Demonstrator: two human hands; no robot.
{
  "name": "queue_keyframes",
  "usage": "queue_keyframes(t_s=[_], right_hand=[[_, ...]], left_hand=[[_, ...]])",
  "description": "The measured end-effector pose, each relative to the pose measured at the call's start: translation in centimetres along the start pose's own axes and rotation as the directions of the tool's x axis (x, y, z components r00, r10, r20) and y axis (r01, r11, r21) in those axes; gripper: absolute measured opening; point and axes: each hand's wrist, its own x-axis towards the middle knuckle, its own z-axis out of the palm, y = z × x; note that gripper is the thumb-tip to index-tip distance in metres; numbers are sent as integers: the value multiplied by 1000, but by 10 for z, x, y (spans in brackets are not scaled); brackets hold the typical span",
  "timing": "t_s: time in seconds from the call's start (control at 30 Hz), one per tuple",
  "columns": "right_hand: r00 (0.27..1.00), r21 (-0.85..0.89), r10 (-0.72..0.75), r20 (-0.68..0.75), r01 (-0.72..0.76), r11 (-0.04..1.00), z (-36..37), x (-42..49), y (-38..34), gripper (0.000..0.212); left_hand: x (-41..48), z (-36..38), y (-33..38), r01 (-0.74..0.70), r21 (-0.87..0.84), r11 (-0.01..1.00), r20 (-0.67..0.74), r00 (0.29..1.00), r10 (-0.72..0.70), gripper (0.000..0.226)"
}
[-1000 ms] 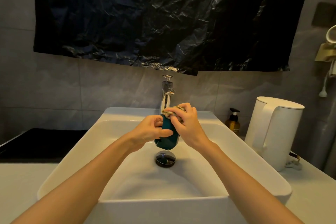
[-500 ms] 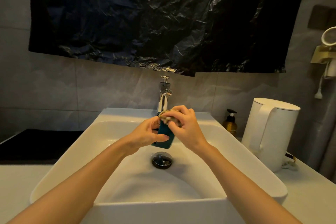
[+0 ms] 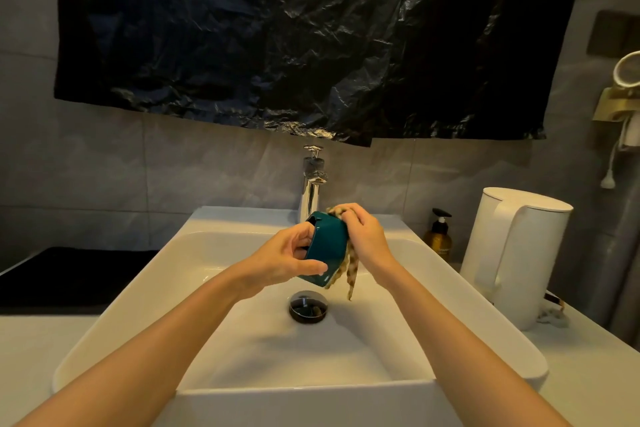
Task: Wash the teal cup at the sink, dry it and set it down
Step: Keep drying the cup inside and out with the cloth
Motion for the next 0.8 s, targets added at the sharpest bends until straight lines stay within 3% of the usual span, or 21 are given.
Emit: queue_keyframes(t_s=[0.07, 0.17, 0.23, 0.33, 0.5, 0.6, 0.7, 0.8], right_hand=[[985, 92, 169, 32, -172, 981, -5, -2, -3, 23], [861, 304, 374, 346, -480, 823, -10, -7, -8, 42], [767, 322, 378, 519, -585, 745, -13, -9, -10, 59], [726, 390, 348, 593, -637, 665, -15, -12, -12, 68], [779, 425, 347, 522, -590, 687, -11, -15, -13, 53], [833, 435, 343, 434, -527, 730, -2, -15, -11, 58], [931, 394, 230, 282, -331, 857, 3, -17, -12, 52], [967, 325, 87, 238, -164, 931, 5, -19, -11, 46]], left_hand=[[0, 1, 1, -13, -16, 1000, 24, 1000, 13, 46], [-2, 0, 3, -51, -39, 998, 35, 998, 52, 47], [-4, -2, 3, -67, -49, 997, 21, 997, 68, 47], [-5, -1, 3, -102, -75, 992, 54, 993, 106, 49], [-3, 0, 4, -86, -53, 995, 72, 993, 90, 55], [-1, 0, 5, -103, -81, 991, 18, 994, 104, 42], [0, -2, 9, -112, -195, 974, -83, 992, 97, 27], [2, -2, 8, -92, -271, 958, -118, 991, 62, 29]])
